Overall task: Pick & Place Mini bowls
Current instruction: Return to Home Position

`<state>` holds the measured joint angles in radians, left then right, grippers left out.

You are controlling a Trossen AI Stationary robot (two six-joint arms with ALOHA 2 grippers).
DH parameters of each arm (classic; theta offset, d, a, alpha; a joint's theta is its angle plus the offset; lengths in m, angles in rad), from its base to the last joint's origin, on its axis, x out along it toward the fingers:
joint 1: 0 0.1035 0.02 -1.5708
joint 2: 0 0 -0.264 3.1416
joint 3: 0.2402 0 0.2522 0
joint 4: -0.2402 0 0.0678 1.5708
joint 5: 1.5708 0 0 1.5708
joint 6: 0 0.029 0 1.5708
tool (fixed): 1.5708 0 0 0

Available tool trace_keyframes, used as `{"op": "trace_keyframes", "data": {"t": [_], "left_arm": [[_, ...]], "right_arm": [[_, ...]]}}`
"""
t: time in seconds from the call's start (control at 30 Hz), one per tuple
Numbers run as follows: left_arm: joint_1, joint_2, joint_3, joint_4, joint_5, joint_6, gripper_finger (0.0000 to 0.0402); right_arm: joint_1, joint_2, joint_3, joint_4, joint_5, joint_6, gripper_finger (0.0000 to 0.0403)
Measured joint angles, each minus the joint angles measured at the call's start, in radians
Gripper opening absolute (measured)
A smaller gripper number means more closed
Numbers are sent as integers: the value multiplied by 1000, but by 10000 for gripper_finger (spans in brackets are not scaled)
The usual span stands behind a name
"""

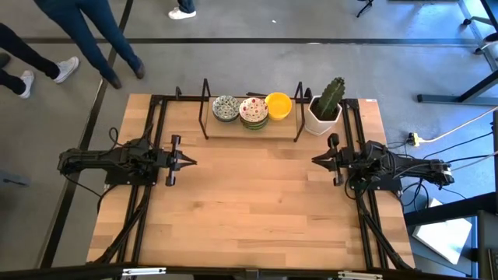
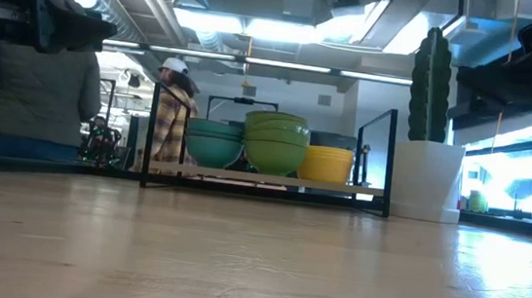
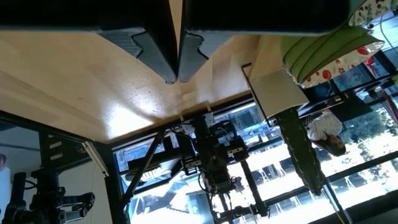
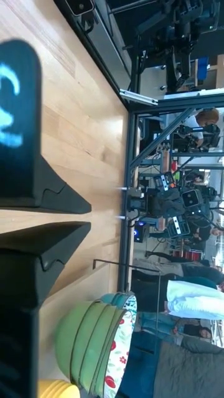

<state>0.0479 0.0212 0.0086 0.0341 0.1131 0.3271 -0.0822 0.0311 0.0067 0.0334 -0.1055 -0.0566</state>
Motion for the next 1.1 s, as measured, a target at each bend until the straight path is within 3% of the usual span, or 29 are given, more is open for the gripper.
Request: {"op": "trace_keyframes", "data": {"t": [1.1], "left_arm": [[0, 0, 0, 0, 0, 0, 13]], "right_arm": [[0, 0, 0, 0, 0, 0, 35]]}}
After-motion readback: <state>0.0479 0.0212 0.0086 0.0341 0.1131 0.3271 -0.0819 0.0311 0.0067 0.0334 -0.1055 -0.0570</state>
